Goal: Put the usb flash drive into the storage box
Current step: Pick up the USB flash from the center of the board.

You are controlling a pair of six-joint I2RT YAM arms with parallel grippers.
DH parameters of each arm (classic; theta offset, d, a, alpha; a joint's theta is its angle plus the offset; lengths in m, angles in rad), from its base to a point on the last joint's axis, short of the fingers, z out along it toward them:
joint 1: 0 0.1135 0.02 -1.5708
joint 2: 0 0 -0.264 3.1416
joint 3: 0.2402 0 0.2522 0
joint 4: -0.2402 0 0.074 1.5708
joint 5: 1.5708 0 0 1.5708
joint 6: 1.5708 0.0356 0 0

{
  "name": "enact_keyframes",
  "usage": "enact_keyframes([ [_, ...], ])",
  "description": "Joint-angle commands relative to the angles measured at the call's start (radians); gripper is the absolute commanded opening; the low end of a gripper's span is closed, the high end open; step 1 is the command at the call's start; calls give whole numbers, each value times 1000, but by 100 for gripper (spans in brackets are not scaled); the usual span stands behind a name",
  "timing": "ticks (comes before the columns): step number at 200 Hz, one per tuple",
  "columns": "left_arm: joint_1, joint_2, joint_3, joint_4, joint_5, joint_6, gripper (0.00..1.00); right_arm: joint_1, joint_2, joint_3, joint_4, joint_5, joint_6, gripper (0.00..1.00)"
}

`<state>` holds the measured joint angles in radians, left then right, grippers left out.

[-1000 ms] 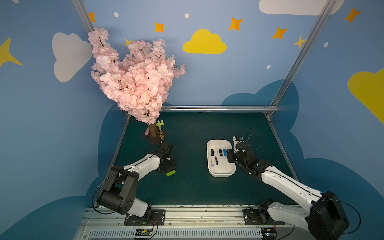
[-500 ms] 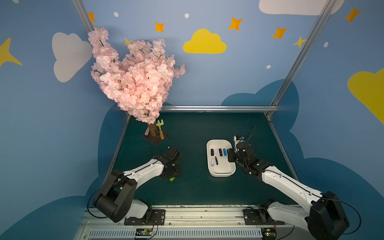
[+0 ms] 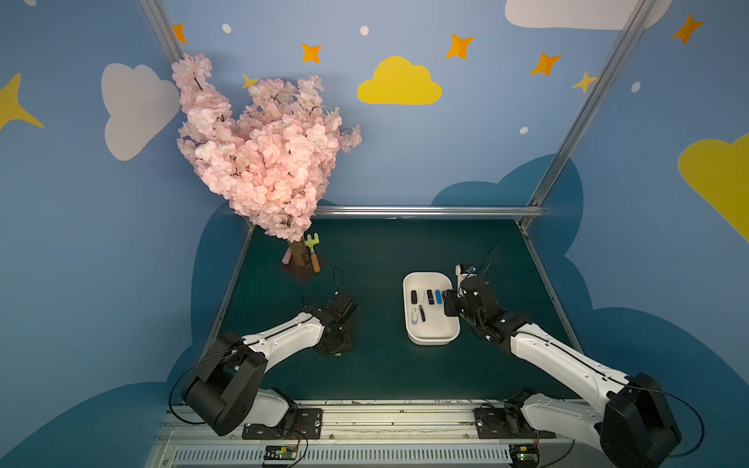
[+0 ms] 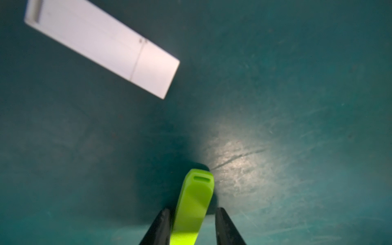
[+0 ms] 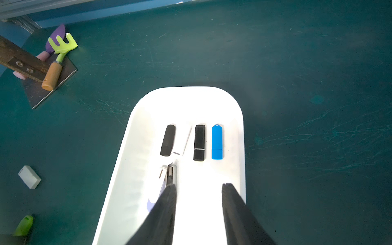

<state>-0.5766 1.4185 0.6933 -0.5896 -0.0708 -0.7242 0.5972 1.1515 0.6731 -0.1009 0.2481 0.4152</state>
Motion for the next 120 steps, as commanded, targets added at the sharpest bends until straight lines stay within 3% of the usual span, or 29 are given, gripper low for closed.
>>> enact_keyframes([
  [1, -10, 44, -1, -90, -29, -12, 35, -4, -4, 6, 14, -7, 9, 41],
  [78, -67, 153, 88, -116, -97, -18, 19, -5, 4, 6, 4, 8, 5, 41],
  [120, -116, 38, 180, -105, -79, -33, 13, -42, -32, -25, -19, 49, 51, 39],
])
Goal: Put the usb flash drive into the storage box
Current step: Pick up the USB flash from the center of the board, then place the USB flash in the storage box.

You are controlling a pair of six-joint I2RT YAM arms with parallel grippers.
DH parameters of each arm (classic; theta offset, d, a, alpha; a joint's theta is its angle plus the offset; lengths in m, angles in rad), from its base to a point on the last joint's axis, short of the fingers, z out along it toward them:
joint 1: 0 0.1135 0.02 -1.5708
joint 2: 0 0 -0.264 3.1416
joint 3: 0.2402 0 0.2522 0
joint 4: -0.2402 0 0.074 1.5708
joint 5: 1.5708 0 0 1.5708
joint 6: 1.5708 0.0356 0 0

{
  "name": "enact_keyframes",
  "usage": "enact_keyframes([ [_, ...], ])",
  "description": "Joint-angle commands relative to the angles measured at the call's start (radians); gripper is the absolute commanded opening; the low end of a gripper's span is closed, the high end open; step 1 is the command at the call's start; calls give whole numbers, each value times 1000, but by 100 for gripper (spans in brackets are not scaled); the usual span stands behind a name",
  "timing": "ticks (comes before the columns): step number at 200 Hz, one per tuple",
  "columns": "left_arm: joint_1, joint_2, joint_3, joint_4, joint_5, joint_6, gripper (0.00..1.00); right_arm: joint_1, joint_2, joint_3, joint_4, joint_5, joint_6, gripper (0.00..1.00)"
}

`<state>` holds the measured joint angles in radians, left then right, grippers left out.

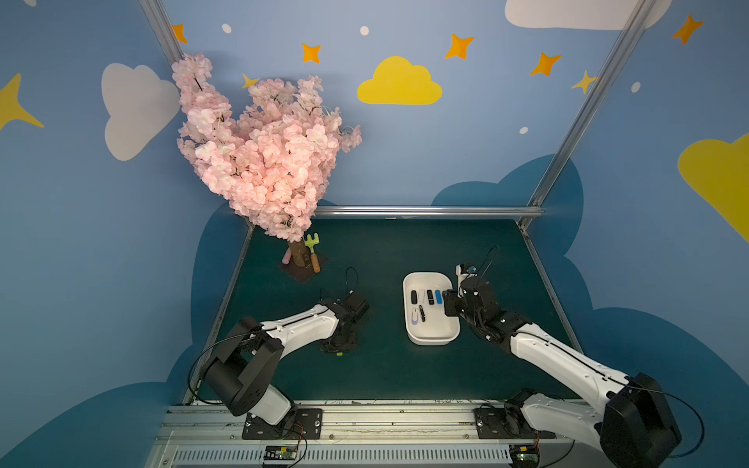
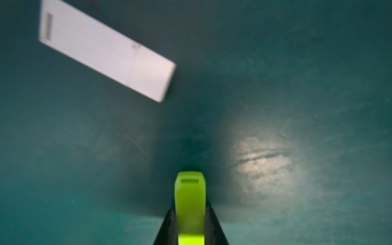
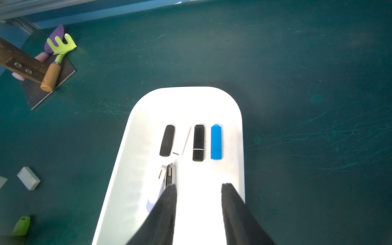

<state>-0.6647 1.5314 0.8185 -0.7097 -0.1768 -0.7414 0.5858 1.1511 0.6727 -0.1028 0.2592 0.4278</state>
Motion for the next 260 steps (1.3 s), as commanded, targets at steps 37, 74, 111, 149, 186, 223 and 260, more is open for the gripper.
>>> enact_keyframes([
  [37, -77, -111, 257, 30, 122, -5, 15, -100, -102, -76, -11, 36, 84, 39],
  [74, -141, -9, 450, 74, 163, -45, 17, -122, -119, -79, -20, 34, 92, 38],
  [111, -193, 179, 627, 113, 219, -75, 17, -144, -217, -143, 12, 64, 119, 37],
  [149, -237, 399, 814, 112, 248, -103, 17, -162, -247, -196, 80, 67, 142, 37],
  [186, -251, 553, 940, 64, 236, -114, 17, -176, -223, -177, 56, 42, 162, 36],
  [223, -252, 652, 1010, 34, 231, -112, 16, -184, -251, -196, 69, 30, 170, 36],
  [260, -260, 703, 1050, -10, 195, -105, 17, -188, -241, -190, 67, 20, 171, 36],
])
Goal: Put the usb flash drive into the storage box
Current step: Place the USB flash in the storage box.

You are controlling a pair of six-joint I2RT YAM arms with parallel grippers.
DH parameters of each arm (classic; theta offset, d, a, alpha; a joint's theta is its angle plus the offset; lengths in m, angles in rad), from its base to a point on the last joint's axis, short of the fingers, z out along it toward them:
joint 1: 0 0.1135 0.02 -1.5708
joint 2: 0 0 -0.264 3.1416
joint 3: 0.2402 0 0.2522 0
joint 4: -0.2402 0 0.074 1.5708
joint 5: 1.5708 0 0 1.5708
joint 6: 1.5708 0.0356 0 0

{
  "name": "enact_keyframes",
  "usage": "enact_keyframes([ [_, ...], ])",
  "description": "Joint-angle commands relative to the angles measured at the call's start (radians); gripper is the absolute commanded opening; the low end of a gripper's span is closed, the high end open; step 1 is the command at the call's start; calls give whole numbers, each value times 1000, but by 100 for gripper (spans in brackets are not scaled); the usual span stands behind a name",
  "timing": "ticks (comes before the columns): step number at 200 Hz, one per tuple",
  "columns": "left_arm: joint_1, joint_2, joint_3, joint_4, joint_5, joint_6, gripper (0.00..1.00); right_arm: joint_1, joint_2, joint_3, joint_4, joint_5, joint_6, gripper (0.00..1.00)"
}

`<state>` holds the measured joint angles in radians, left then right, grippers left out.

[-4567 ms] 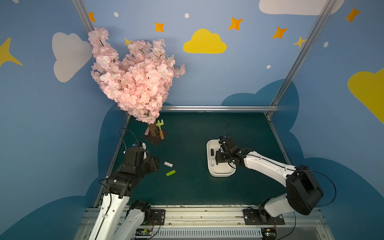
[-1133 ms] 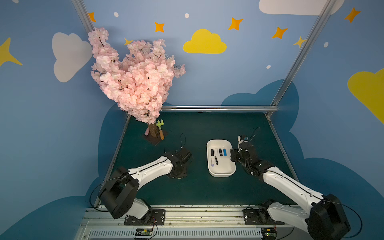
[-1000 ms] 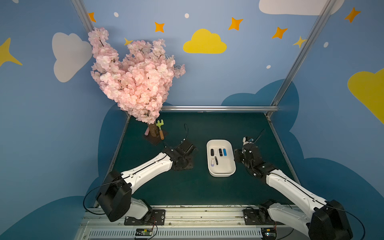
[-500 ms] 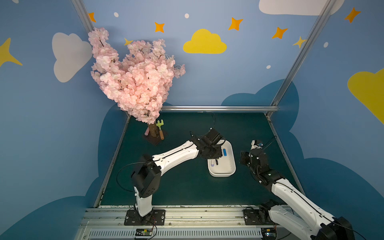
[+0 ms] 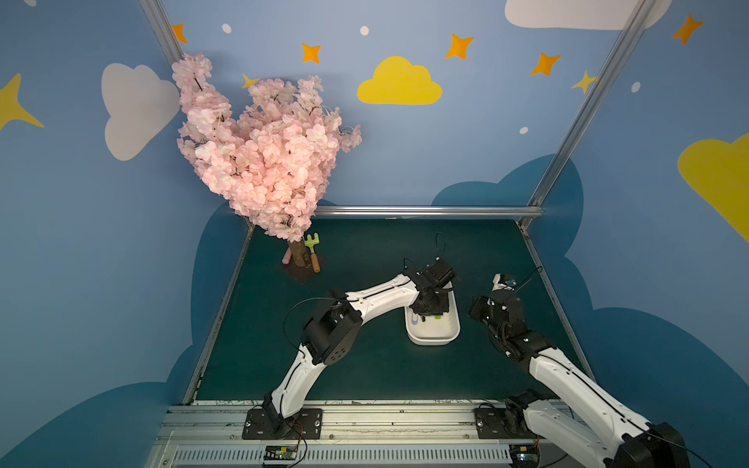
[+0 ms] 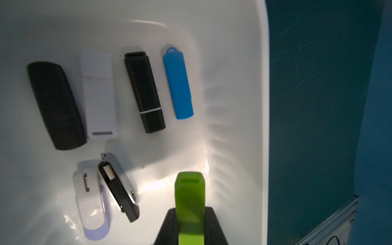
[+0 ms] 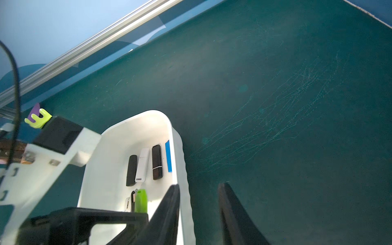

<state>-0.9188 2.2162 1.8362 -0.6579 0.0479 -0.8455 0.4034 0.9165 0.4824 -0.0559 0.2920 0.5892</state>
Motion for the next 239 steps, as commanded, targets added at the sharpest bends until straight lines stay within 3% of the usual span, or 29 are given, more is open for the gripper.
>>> enact_keyframes([
  [1, -6, 19, 32, -63, -29, 0, 17, -6, -6, 1, 20, -14, 9, 36],
  [160, -6, 118, 105, -146, -96, 4, 21, -12, 61, 21, 22, -63, 19, 36],
  [185, -4, 126, 113, -149, -89, 7, 25, -14, 64, 22, 20, -61, 22, 36],
  [214, -3, 125, 121, -149, -82, 25, 38, -14, 59, 23, 15, -53, 19, 36],
  [239, -3, 113, 131, -154, -83, 35, 40, -15, 55, 25, 13, -51, 16, 36],
])
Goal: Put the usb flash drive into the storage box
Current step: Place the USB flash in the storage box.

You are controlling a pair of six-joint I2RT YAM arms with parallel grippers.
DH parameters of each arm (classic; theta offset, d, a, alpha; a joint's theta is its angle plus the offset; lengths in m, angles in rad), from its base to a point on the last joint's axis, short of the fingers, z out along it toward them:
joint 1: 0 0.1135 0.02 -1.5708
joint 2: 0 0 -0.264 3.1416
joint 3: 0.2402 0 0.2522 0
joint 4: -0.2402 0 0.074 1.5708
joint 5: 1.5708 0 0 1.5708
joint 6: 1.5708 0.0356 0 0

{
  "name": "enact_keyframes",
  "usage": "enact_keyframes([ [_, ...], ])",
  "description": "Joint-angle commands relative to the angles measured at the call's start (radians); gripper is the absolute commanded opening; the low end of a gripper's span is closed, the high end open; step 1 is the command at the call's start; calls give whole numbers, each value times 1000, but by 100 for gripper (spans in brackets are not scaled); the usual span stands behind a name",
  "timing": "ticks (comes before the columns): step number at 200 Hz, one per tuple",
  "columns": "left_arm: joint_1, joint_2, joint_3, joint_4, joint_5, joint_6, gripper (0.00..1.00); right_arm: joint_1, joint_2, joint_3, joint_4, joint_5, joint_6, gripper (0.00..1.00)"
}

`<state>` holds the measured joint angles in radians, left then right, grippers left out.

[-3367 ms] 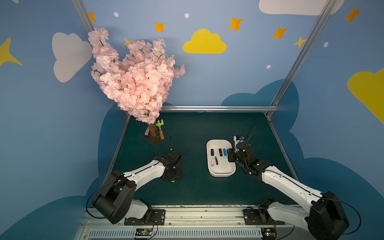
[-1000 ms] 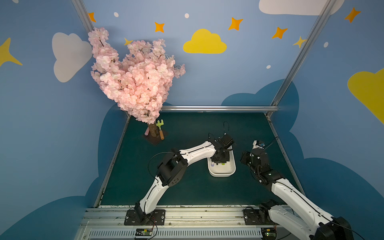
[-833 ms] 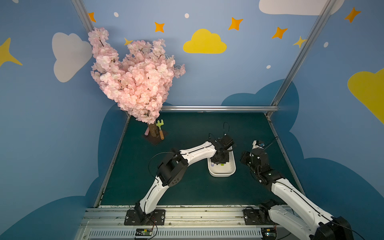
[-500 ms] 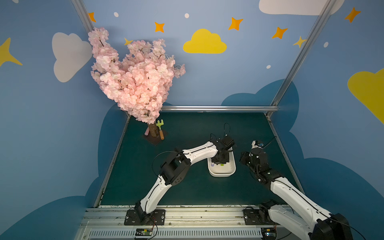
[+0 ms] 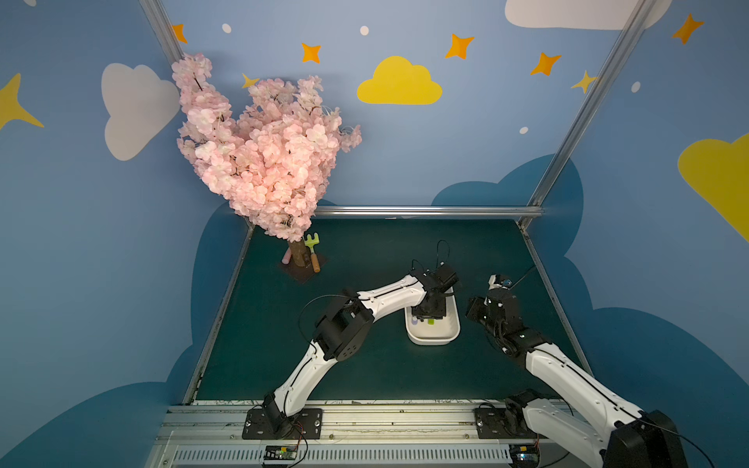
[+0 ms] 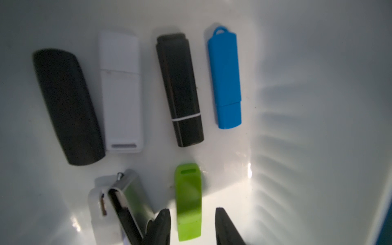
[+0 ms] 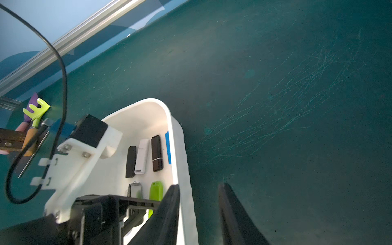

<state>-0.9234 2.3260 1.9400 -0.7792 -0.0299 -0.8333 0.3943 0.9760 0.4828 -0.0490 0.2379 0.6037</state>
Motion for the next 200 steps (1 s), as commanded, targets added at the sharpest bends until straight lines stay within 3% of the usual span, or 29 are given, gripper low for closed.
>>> enact_keyframes([
  [1, 1, 2, 28, -33, -5, 24, 40, -6, -5, 24, 5, 4, 1, 36],
  [33, -4, -63, 39, -38, -17, 58, 40, -6, -15, 25, 0, 12, -4, 36],
  [66, -11, -263, -33, -42, -79, 102, 40, -7, -17, 25, 1, -1, -5, 37],
  [117, 24, -750, -483, -44, -263, 126, 41, 9, 64, 63, 83, -280, -192, 37],
  [161, 201, -1213, -819, -169, -327, 147, 49, 142, 211, 162, 106, -401, -305, 37],
  [200, 359, -1511, -868, -290, -314, 232, 62, 283, 377, 358, 20, -504, -374, 39],
])
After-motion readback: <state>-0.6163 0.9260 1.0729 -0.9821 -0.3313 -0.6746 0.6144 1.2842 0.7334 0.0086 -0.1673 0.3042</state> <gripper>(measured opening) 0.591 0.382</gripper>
